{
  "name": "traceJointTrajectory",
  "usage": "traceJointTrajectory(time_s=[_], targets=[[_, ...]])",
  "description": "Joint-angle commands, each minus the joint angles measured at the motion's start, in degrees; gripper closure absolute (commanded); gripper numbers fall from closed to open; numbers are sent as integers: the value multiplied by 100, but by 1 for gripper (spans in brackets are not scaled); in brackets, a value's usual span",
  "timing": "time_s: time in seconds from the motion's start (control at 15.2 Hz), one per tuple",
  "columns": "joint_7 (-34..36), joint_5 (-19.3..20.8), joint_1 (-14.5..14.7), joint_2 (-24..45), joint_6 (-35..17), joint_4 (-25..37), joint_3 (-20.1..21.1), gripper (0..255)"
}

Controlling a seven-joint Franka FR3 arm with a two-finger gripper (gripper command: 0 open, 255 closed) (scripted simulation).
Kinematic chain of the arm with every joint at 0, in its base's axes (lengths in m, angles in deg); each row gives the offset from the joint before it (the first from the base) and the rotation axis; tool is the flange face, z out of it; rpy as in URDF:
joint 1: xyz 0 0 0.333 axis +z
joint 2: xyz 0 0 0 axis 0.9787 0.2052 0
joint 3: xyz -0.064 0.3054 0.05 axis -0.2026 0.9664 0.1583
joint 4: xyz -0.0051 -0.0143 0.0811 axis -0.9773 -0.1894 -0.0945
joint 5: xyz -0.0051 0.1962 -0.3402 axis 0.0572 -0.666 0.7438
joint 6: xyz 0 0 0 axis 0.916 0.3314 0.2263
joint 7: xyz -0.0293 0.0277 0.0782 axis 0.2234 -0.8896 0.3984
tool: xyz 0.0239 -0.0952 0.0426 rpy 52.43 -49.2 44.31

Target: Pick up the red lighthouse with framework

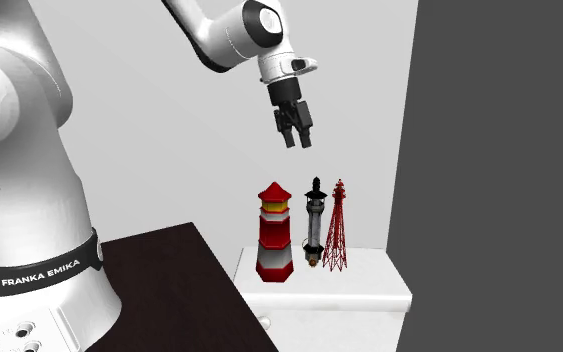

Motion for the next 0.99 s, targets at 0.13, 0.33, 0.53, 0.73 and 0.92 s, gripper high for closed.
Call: traceJointTrajectory(time_s=[0.13,0.33,0.53,0.73,0.92], targets=[[1235,1317,-117,1047,-251,671,157,0],[2045,2224,34,1788,-227,1270,40,0],[2676,2946,290,2487,-120,1931,-173,0],[3136,3488,569,3155,26,2646,-407,0],[3373,3763,733,3561,79,3059,-557,0]])
